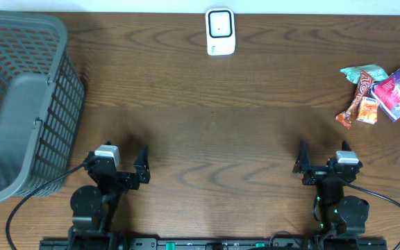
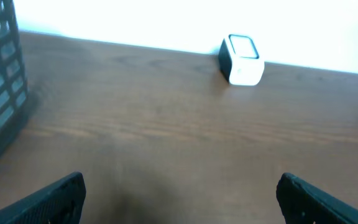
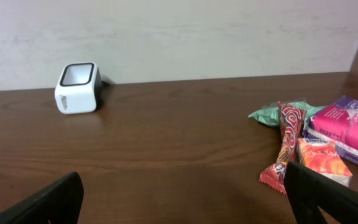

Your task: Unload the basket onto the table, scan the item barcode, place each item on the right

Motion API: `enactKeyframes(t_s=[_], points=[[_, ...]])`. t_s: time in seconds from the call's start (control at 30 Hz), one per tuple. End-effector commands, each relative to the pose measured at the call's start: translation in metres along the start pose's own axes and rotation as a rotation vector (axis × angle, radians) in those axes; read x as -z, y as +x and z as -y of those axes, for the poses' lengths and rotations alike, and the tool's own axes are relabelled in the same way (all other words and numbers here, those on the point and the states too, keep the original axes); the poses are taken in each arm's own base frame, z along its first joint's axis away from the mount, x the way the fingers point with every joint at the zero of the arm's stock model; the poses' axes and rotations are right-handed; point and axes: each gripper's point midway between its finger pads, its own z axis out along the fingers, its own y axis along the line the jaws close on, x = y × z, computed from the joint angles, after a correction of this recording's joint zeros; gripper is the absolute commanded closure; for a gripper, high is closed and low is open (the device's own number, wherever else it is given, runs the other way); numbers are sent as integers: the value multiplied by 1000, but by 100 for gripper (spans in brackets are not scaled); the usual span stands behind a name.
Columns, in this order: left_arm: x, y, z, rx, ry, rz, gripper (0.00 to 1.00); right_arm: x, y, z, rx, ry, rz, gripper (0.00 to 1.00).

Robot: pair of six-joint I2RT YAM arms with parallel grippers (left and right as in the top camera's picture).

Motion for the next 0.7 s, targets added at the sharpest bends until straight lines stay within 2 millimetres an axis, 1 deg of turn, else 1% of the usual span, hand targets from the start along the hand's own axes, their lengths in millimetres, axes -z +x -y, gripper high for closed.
enactKeyframes(t_s=[0.0, 0.27, 0.43, 0.57, 0.67], points=[[-1, -4, 7, -30, 42, 59, 2, 0, 1, -3, 16, -14, 1, 1], [2, -21, 10, -54, 64, 192, 2, 0, 1, -3, 16, -14, 1, 1], [4, -27, 11, -67, 66, 216, 2, 0, 1, -3, 16, -14, 1, 1], [4, -26, 11, -94, 63, 216, 2, 0, 1, -3, 16, -14, 1, 1], [2, -16, 8, -99, 51, 173, 2, 0, 1, -3, 16, -14, 1, 1]])
